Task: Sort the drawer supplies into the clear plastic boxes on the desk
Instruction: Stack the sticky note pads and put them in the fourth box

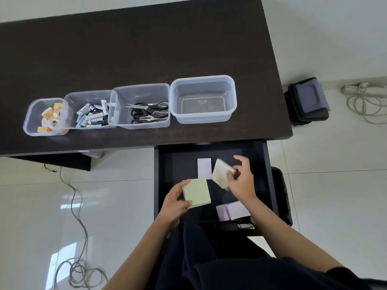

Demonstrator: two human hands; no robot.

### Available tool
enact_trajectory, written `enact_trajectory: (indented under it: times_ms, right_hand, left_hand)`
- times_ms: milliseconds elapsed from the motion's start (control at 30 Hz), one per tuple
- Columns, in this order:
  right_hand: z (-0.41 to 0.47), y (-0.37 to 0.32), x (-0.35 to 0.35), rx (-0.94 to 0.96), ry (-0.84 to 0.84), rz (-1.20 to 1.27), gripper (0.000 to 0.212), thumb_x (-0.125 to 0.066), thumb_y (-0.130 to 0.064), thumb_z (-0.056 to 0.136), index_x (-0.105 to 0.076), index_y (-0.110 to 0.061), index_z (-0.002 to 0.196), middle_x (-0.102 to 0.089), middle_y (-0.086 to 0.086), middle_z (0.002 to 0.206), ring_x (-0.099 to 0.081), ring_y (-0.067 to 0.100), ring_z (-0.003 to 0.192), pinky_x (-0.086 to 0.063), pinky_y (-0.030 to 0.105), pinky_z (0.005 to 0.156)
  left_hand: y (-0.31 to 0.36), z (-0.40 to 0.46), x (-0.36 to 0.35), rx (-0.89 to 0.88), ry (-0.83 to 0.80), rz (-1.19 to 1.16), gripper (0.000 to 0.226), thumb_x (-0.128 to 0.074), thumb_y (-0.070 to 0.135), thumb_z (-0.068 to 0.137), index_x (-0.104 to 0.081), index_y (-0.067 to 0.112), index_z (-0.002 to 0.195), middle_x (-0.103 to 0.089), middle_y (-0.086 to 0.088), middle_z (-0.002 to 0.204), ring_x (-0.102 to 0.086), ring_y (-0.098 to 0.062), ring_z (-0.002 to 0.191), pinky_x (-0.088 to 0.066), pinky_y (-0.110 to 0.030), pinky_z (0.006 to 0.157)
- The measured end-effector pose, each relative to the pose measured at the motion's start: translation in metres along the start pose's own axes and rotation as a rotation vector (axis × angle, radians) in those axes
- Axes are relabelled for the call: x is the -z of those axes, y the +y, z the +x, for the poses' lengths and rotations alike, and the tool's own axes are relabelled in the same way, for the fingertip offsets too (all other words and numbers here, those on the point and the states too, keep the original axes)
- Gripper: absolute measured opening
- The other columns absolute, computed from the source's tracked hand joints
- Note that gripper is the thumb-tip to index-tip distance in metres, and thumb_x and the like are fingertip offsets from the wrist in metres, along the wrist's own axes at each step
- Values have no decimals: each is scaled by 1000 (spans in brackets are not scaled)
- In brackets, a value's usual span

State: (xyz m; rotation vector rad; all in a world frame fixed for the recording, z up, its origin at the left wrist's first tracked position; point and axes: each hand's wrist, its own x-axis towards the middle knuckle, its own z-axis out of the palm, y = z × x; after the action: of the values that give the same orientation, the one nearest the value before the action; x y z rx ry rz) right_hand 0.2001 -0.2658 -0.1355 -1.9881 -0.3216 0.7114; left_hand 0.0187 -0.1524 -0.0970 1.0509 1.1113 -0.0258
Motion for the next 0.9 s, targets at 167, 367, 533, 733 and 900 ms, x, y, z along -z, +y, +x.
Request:
enact_trajectory:
  times_ms: [167, 367, 533, 733, 900]
  right_hand:
    - [0, -41, 9, 18, 82, 262, 26, -55, -13, 92, -47, -26, 113, -55, -3, 69, -48, 0, 56, -42, 16, 59]
    - [-10, -64, 6, 18, -111, 193, 25, -48, -19, 95, -44, -27, 119, -55, 2, 75, -52, 6, 64, -44, 18, 60]
    - [-20, -61, -9, 9, -97, 66, 29, -57, -20, 91, -45, -23, 117, -62, 0, 92, -59, 12, 82, -44, 20, 67]
    - [-31, -55, -6, 39, 78, 74, 42, -70, -16, 81, -51, -17, 118, -60, -3, 107, -59, 8, 95, -49, 18, 78]
    - [-41, -49, -3, 46, 52, 82, 46, -71, -16, 82, -54, -13, 125, -61, -5, 115, -59, 9, 106, -46, 12, 85]
  left_hand:
    - [7, 3, -1, -37, -10, 36, 70, -47, -21, 79, -55, 31, 125, -56, 9, 126, -55, -23, 118, -51, -33, 87]
    - [26, 0, -13, -104, -112, 22, 73, -47, -21, 76, -51, 32, 126, -55, 4, 128, -60, -16, 100, -50, -35, 85]
    - [31, -2, -21, -128, -195, -30, 76, -52, -21, 75, -47, 29, 132, -55, 1, 127, -61, -14, 89, -52, -33, 77]
    - [36, -7, -23, -93, -177, -171, 75, -43, -26, 81, -47, 34, 126, -53, 1, 128, -60, -16, 102, -54, -34, 84]
    - [38, -11, -25, -80, -185, -229, 76, -43, -26, 82, -46, 32, 130, -53, -3, 126, -58, -22, 109, -54, -37, 88]
